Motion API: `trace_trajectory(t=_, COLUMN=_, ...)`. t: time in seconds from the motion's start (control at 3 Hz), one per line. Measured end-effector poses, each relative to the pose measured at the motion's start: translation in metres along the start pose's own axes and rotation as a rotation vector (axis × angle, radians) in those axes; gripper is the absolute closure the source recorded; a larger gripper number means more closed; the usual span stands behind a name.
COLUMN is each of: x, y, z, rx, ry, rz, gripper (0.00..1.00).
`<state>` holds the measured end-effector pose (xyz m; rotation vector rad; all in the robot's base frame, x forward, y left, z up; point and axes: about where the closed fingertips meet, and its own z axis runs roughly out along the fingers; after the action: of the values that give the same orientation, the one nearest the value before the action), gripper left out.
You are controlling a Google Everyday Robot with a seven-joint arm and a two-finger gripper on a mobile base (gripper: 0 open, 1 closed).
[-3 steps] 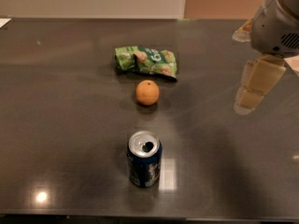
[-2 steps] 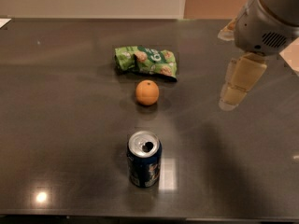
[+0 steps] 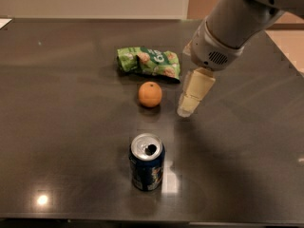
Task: Move orange near pepsi can
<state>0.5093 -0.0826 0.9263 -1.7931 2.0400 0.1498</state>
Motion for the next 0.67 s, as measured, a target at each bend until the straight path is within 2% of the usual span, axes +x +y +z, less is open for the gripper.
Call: trace_trajectory(t=0.67, x=-0.037, y=-0.005, z=0.065, rx=-0.093, ry=-0.059, rz=0.000, gripper=0.00)
